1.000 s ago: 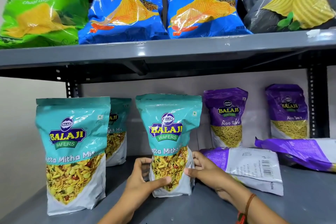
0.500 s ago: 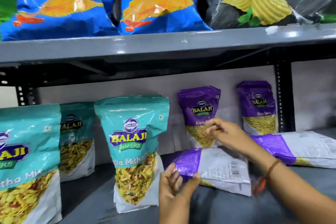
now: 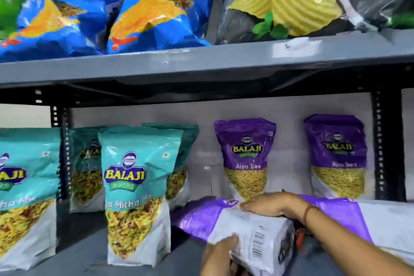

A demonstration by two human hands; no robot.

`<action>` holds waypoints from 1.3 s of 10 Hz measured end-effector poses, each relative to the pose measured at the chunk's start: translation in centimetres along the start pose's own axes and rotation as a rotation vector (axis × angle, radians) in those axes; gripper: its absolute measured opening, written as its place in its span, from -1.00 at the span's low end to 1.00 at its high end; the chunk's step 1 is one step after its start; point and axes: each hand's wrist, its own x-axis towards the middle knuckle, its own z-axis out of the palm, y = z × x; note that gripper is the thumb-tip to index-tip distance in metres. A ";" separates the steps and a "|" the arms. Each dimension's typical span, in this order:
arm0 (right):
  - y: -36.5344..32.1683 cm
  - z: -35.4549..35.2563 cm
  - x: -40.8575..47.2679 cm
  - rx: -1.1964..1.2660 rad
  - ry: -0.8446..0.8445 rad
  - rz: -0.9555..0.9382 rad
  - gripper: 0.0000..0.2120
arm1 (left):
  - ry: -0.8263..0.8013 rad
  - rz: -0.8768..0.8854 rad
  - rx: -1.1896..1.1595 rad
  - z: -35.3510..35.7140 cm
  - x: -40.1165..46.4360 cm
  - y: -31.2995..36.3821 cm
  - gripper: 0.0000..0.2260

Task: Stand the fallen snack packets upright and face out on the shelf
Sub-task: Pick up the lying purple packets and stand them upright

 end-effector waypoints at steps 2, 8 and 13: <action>0.9 0.1 -3.5 0.408 0.310 -0.197 -0.54 | 0.038 0.154 -0.274 2.1 -0.1 3.4 -0.67; 0.7 7.0 -8.3 0.553 0.954 -0.260 -0.48 | -0.098 0.229 -0.072 -1.4 3.5 4.7 -0.68; -2.9 8.8 -9.5 0.846 0.707 -0.164 0.01 | -0.029 0.395 0.056 -0.4 2.3 4.9 -0.63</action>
